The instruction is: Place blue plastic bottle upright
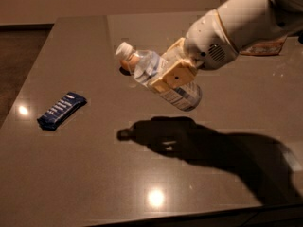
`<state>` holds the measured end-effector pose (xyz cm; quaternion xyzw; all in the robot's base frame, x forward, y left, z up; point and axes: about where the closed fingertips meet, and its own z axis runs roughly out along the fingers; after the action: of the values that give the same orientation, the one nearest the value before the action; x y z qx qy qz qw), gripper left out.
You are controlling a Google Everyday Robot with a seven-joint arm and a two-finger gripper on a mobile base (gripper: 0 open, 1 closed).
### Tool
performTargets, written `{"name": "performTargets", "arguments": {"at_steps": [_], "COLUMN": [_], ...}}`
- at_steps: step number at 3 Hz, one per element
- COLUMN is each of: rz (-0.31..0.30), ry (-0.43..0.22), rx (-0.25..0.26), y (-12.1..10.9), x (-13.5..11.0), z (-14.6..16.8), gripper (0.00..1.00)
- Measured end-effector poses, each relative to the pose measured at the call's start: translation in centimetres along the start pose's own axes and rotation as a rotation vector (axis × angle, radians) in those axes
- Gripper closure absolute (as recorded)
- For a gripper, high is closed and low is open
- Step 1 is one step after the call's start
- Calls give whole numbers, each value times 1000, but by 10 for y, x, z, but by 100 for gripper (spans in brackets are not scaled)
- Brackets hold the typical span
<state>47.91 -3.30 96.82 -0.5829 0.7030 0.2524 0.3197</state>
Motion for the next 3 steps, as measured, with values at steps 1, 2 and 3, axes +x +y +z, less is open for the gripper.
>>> {"name": "performTargets", "arguments": {"at_steps": [1,2,3], "rz": [73,105,115], "ry": [-182,-367,-518], "rx": [20,21,26], "y": [-9,-17,-21], "x": [0,2,7], "z": [2,4,2], "gripper": [100,100,100]}}
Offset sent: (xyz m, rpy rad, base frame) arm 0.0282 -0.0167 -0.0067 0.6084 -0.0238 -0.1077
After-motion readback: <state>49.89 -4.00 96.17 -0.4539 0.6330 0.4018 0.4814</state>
